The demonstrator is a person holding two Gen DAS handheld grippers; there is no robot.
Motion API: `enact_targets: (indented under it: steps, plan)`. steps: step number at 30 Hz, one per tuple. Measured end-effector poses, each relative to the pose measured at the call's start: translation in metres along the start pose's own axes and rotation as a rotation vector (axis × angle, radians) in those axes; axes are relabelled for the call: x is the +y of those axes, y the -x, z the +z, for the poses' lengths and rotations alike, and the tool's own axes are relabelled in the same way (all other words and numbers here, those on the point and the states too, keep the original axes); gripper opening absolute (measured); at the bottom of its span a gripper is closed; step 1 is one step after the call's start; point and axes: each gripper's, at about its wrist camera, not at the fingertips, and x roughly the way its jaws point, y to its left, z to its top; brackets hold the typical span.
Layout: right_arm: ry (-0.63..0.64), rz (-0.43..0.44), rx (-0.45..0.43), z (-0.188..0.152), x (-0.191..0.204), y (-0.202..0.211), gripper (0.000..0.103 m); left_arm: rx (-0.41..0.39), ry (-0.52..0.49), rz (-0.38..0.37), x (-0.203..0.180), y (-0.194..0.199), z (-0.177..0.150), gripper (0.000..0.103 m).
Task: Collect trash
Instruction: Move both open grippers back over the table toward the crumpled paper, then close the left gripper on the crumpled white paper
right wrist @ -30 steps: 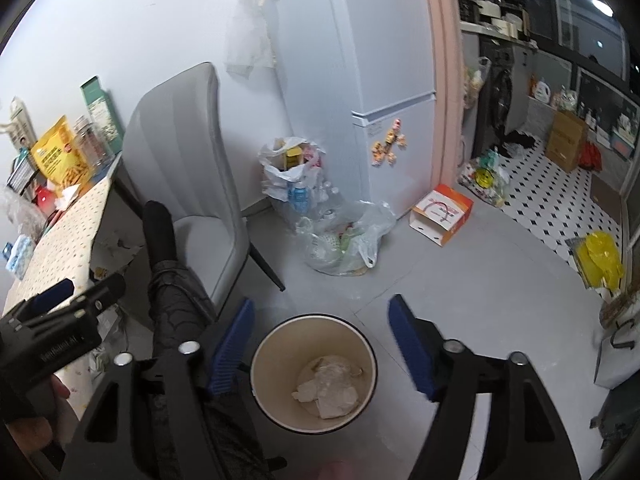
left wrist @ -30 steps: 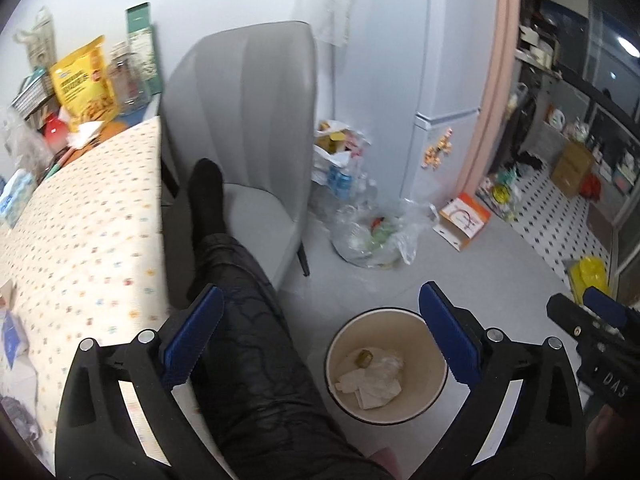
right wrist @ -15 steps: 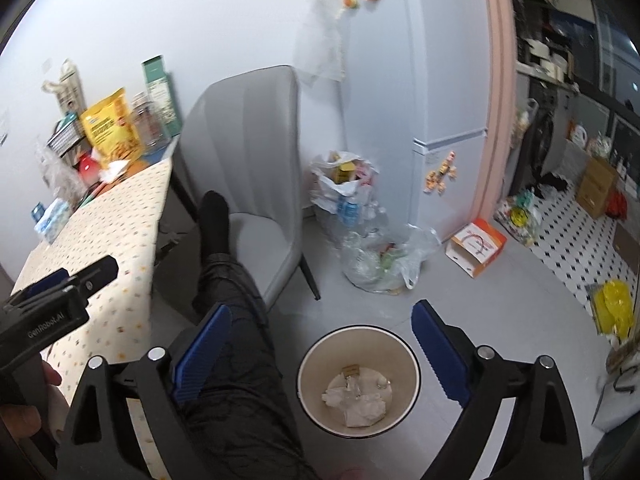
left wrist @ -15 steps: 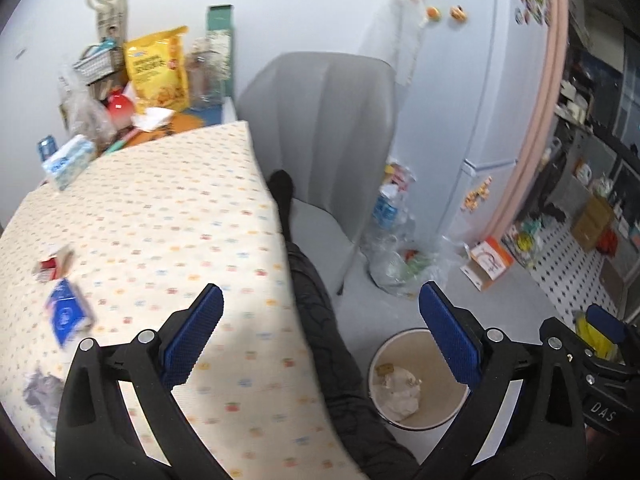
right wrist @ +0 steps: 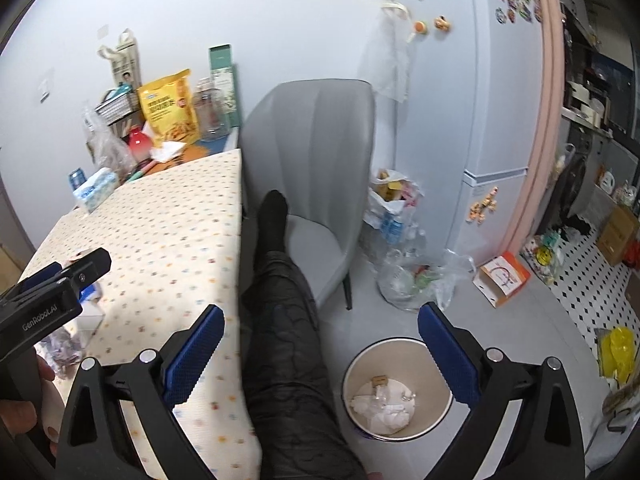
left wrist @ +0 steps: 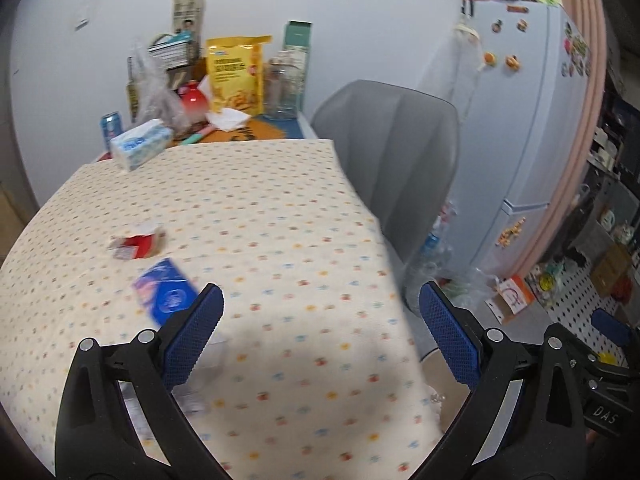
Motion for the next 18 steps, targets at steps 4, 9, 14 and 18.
enact_targets:
  steps: [4, 9, 14, 18]
  plan:
    - [0.034, 0.023, -0.013, 0.002, 0.021, 0.008, 0.095, -0.006, 0.027, 0.031, 0.022, 0.010, -0.003, 0.097]
    - [0.060, 0.058, -0.021, 0.000, 0.046, 0.017, 0.095, -0.003, 0.029, 0.063, 0.044, 0.023, -0.012, 0.097]
    - [0.084, 0.096, -0.025, -0.002, 0.072, 0.021, 0.095, -0.008, 0.056, 0.123, 0.078, 0.036, -0.018, 0.097]
    - [0.124, 0.129, -0.025, -0.006, 0.095, 0.024, 0.095, -0.019, 0.093, 0.163, 0.106, 0.047, -0.023, 0.097]
